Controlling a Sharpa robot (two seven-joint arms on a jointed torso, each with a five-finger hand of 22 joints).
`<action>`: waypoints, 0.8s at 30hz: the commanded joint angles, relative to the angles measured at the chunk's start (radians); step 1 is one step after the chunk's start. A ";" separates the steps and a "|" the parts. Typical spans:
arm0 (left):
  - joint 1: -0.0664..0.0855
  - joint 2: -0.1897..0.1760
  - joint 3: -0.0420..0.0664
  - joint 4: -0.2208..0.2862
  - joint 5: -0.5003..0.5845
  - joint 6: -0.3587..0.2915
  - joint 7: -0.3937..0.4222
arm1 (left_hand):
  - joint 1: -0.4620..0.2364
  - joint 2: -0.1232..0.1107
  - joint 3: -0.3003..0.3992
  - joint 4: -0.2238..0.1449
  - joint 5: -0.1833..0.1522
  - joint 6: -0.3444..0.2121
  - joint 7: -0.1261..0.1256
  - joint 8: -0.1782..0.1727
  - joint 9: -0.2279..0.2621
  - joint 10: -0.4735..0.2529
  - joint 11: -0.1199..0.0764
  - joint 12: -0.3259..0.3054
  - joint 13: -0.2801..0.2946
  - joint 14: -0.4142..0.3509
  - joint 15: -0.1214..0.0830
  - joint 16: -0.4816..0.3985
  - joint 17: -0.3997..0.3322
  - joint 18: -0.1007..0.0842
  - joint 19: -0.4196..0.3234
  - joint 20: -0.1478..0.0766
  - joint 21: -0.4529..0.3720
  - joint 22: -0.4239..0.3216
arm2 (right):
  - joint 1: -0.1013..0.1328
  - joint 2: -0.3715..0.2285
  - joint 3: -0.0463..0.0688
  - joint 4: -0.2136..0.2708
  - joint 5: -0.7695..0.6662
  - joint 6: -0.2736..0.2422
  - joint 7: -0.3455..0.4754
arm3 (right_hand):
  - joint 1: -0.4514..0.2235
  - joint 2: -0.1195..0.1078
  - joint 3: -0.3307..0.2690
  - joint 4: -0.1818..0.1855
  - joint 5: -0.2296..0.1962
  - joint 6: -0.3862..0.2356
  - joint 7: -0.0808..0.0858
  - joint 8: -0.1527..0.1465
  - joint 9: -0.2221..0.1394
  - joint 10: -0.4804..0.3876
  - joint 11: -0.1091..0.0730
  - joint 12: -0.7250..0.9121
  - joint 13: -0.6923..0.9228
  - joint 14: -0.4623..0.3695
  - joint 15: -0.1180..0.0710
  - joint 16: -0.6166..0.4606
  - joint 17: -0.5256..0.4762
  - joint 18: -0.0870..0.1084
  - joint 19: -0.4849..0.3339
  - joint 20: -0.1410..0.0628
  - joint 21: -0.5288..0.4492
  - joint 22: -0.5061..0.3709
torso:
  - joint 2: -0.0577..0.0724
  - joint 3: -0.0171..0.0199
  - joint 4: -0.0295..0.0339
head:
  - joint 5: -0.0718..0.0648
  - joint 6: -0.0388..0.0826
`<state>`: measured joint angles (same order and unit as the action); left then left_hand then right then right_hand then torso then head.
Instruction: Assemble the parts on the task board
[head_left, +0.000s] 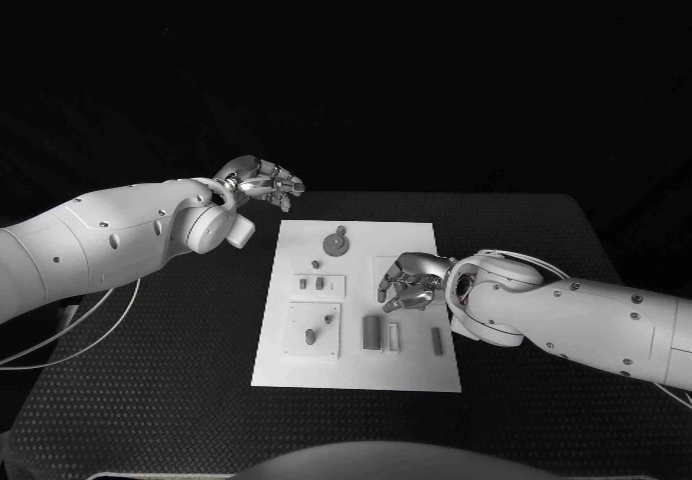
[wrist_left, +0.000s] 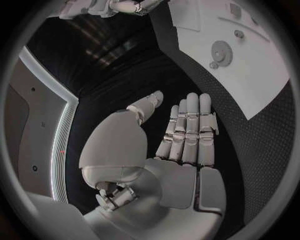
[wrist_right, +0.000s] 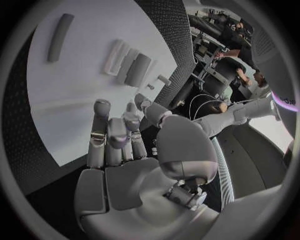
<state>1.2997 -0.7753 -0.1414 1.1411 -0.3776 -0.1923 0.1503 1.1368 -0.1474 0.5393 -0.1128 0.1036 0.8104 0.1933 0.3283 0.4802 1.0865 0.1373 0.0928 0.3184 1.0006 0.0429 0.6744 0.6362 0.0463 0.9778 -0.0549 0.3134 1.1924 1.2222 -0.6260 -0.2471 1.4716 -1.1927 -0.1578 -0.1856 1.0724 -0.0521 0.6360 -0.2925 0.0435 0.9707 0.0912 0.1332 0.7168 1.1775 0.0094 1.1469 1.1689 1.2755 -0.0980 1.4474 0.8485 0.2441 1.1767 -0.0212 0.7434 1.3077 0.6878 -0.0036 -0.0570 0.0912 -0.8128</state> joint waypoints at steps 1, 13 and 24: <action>0.001 0.002 0.000 0.001 0.004 0.012 0.009 | -0.004 -0.002 0.001 0.004 0.005 -0.006 0.000 0.005 -0.001 -0.006 0.004 0.006 0.000 0.006 -0.001 -0.006 0.001 0.011 0.000 -0.003 -0.007 0.001 | -0.003 0.004 0.000 -0.003 -0.055 0.013 0.048 | 0.014 0.010 -0.005 -0.001 0.004 -0.036 0.035 -0.001 -0.002 0.000 0.004 0.001 -0.001 -0.001 0.004 -0.002 0.001 0.017 -0.008 0.004 0.006 0.022 | 0.000 -0.0005 0.0005 | 0.001 -0.001; 0.001 0.004 0.000 -0.001 0.004 0.013 0.009 | -0.004 -0.002 0.001 0.004 0.004 -0.006 0.000 0.006 -0.001 -0.006 0.004 0.006 0.000 0.007 -0.001 -0.006 0.002 0.011 0.000 -0.003 -0.007 0.001 | -0.030 0.036 0.000 -0.023 -0.061 0.041 0.046 | -0.008 0.021 -0.029 0.002 0.004 -0.018 0.036 0.003 -0.013 0.004 0.005 0.006 -0.002 -0.001 0.006 0.000 0.003 0.018 -0.010 0.011 0.011 0.021 | 0.000 -0.0007 0.0018 | 0.000 -0.003; 0.001 0.004 0.000 0.000 0.004 0.013 0.009 | -0.004 -0.002 0.001 0.004 0.004 -0.006 0.000 0.006 -0.002 -0.006 0.004 0.006 0.000 0.007 -0.001 -0.007 0.002 0.011 0.000 -0.003 -0.007 0.002 | -0.036 0.043 0.000 -0.029 -0.061 0.061 0.039 | -0.031 0.031 -0.038 0.004 0.004 -0.008 0.034 0.005 -0.021 0.006 0.003 0.009 -0.003 0.000 0.004 0.000 0.003 0.018 -0.009 0.012 0.012 0.019 | 0.000 -0.0020 0.0005 | 0.002 -0.005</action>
<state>1.2996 -0.7735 -0.1414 1.1396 -0.3776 -0.1918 0.1505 1.1368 -0.1474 0.5394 -0.1128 0.1036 0.8104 0.1933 0.3283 0.4794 1.0866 0.1372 0.0928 0.3184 1.0006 0.0429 0.6744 0.6370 0.0463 0.9776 -0.0546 0.3096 1.1931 1.1876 -0.5843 -0.2469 1.4431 -1.2431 -0.1215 -0.1522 1.0508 -0.0189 0.6034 -0.2894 0.0435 0.9764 0.1037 0.1333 0.6966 1.1807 0.0129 1.1499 1.1662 1.2755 -0.0980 1.4474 0.8494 0.2483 1.1699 -0.0141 0.7494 1.3075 0.6877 -0.0047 -0.0557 0.0929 -0.8179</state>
